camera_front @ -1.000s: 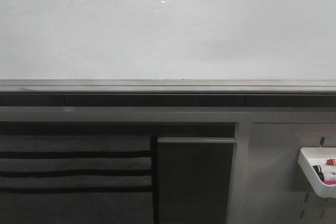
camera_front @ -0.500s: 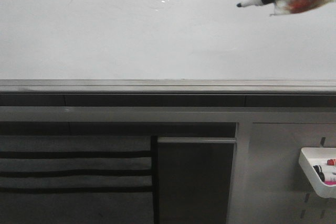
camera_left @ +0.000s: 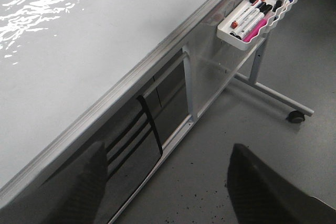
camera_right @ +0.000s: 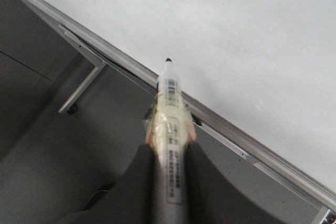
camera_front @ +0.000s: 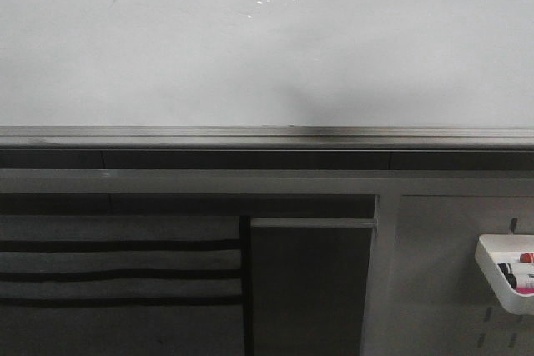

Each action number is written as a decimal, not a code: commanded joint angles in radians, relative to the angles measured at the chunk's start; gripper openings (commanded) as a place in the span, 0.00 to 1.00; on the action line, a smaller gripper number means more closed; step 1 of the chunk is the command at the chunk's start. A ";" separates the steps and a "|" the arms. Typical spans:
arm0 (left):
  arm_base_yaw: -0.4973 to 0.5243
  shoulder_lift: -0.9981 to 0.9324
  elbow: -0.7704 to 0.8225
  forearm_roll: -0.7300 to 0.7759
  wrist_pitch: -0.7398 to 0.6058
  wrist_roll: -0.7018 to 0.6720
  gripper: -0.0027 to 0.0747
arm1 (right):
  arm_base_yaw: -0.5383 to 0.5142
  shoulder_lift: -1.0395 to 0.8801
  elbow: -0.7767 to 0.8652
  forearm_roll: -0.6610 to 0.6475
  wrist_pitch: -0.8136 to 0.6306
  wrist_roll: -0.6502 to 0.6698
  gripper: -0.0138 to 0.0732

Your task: Write number 3 on whiteboard

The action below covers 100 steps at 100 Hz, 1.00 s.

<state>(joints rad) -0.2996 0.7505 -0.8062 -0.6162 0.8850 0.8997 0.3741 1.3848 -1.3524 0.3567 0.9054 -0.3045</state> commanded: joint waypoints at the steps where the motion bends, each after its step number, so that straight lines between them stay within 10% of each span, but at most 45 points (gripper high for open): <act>1: 0.004 -0.003 -0.026 -0.049 -0.055 -0.014 0.62 | 0.002 0.031 -0.063 0.022 -0.055 -0.018 0.13; 100: 0.004 -0.003 -0.026 -0.049 -0.055 -0.014 0.62 | -0.011 0.130 0.009 -0.013 -0.186 0.008 0.13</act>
<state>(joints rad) -0.2996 0.7505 -0.8062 -0.6162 0.8827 0.8984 0.3363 1.5442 -1.3649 0.3465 0.8058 -0.3018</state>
